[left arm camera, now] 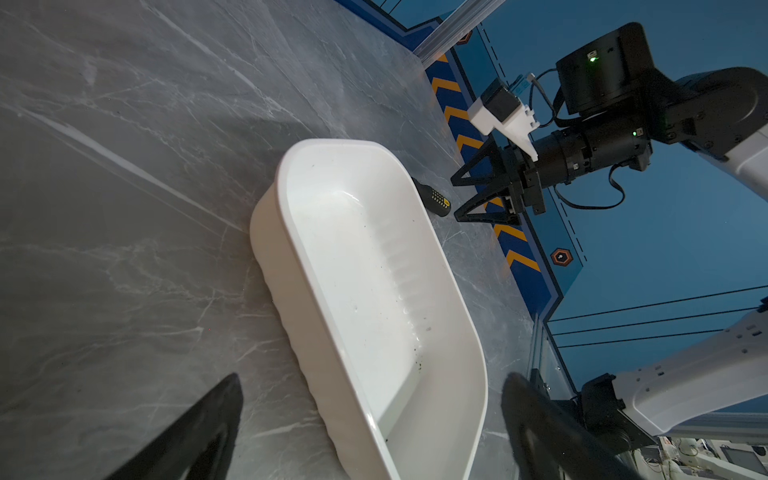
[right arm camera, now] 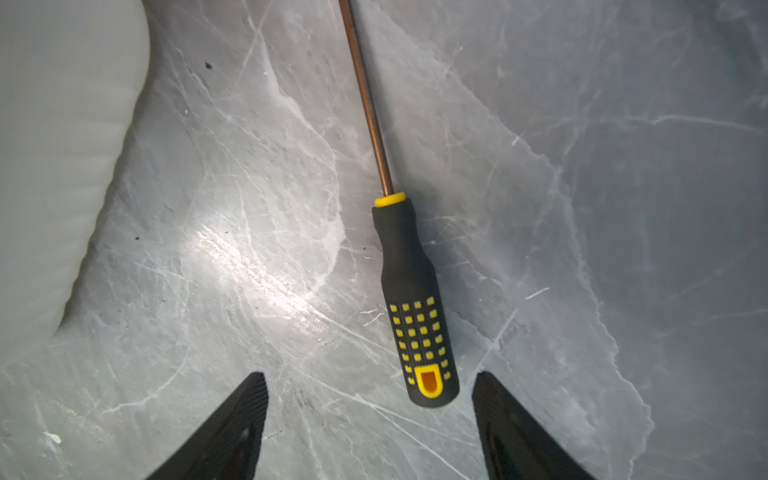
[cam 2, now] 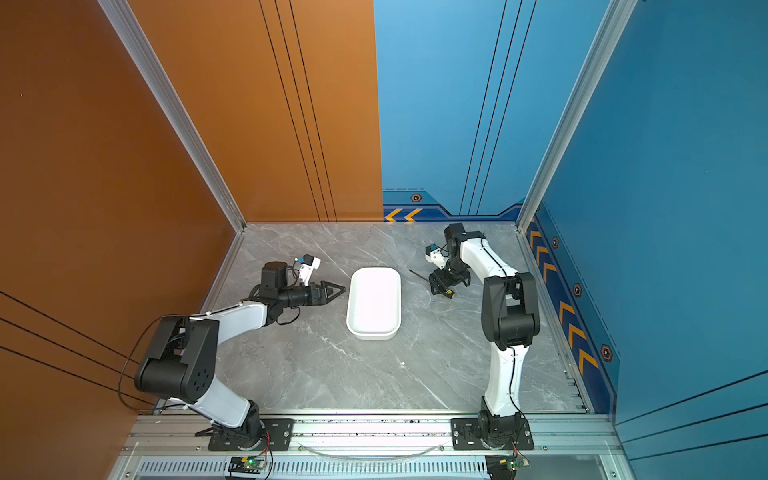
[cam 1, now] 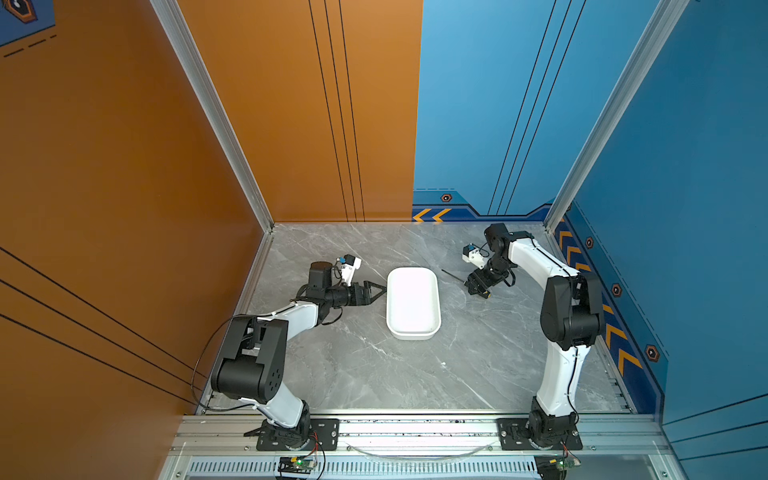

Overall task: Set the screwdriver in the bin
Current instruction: 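Reach the right gripper down over the screwdriver's black-and-yellow handle while the left arm lifts, then close the right gripper on the screwdriver handle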

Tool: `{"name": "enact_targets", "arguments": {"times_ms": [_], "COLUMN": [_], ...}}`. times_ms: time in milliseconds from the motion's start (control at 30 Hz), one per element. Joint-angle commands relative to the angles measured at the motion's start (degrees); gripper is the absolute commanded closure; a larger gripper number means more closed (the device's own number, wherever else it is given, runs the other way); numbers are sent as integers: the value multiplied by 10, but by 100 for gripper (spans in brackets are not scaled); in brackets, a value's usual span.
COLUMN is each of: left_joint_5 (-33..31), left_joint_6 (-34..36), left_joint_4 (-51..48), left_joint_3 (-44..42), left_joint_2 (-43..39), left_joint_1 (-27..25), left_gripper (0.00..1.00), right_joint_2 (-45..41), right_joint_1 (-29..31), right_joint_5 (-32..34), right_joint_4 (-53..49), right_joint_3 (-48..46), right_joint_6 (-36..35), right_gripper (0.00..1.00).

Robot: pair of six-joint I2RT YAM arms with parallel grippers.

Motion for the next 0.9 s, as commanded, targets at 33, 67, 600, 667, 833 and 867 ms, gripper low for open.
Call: {"name": "enact_targets", "arguments": {"times_ms": [33, 67, 600, 667, 833, 867], "left_joint_5": [13, 13, 11, 11, 11, 11], "left_joint_6": [-4, -6, -12, -12, -10, -10], "left_joint_4": [11, 12, 11, 12, 12, 12], "left_joint_3": [3, 6, 11, 12, 10, 9], "left_joint_2": [6, 8, 8, 7, 10, 12], "left_joint_1": [-3, -3, -4, -4, -3, -3], "left_gripper": [2, 2, 2, 2, 2, 2], "right_joint_2": [12, 14, 60, 69, 83, 84], "right_joint_1": [-6, -7, -18, -15, -12, -12], "right_joint_5": [13, 13, 12, 20, 31, 30], "right_joint_4": [8, 10, 39, 41, 44, 45], "right_joint_3": [18, 20, 16, 15, 14, 13], "right_joint_6": [-45, -52, -91, -91, -84, -83], "right_gripper": [27, 28, 37, 37, 40, 41]}}
